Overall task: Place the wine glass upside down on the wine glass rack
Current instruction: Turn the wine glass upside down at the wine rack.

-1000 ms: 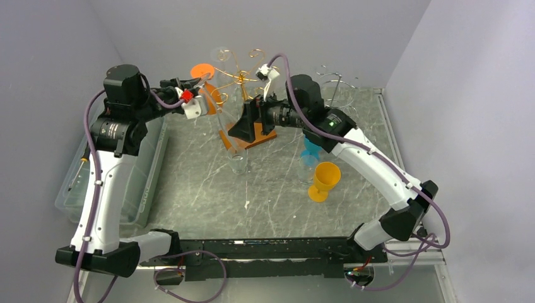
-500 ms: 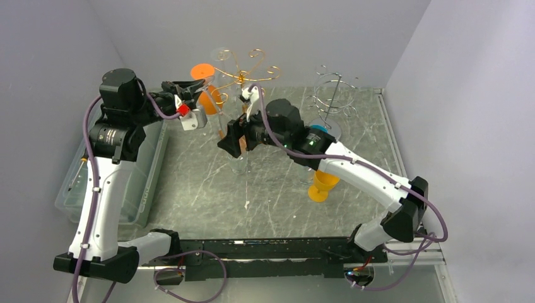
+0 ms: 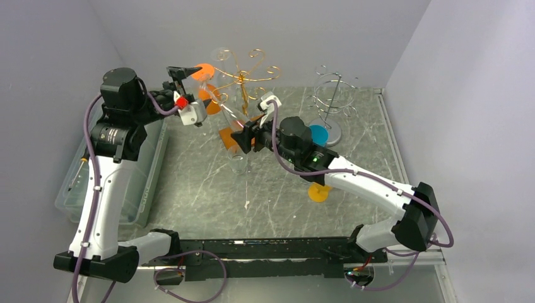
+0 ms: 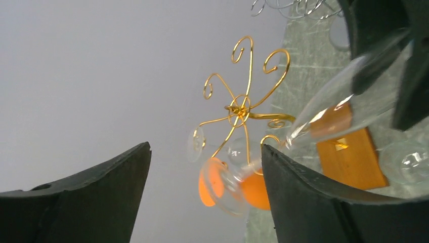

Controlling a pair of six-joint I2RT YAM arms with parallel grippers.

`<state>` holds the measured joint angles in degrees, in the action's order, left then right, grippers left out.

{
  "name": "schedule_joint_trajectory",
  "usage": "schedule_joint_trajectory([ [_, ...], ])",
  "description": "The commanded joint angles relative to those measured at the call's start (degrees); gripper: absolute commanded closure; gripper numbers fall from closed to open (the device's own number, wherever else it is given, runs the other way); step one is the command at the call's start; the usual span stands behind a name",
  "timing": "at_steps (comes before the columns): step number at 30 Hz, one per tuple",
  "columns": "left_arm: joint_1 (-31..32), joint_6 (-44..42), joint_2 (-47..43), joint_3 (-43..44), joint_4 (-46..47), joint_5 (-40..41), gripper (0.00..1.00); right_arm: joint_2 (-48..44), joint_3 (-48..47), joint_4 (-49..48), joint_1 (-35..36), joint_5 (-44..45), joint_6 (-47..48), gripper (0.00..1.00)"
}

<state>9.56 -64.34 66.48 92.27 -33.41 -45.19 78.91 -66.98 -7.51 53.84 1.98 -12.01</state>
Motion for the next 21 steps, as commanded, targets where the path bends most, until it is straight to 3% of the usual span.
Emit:
schedule_joint_trajectory([
  [1, 0.02, 12.71, -0.11, 2.81, 3.21, 0.55, 0.1, 0.89, -0.07, -9.47, -0.51, 3.78, 0.89, 0.46],
  [6, 0.02, 19.71, 1.01, 5.51, 0.73, 4.95, 0.03, 2.74, 2.08, -14.1, -1.37, 4.7, -1.23, 0.48],
  [15, 0.02, 25.31, -0.04, 3.3, -2.61, 8.67, 0.06, 2.48, 4.02, -13.85, -1.9, 2.0, -3.34, 0.54],
  [21, -0.08, 37.29, 1.97, 5.34, -9.74, 15.73, 0.13, -1.66, 3.01, -11.51, -1.9, 1.21, -2.88, 0.54],
])
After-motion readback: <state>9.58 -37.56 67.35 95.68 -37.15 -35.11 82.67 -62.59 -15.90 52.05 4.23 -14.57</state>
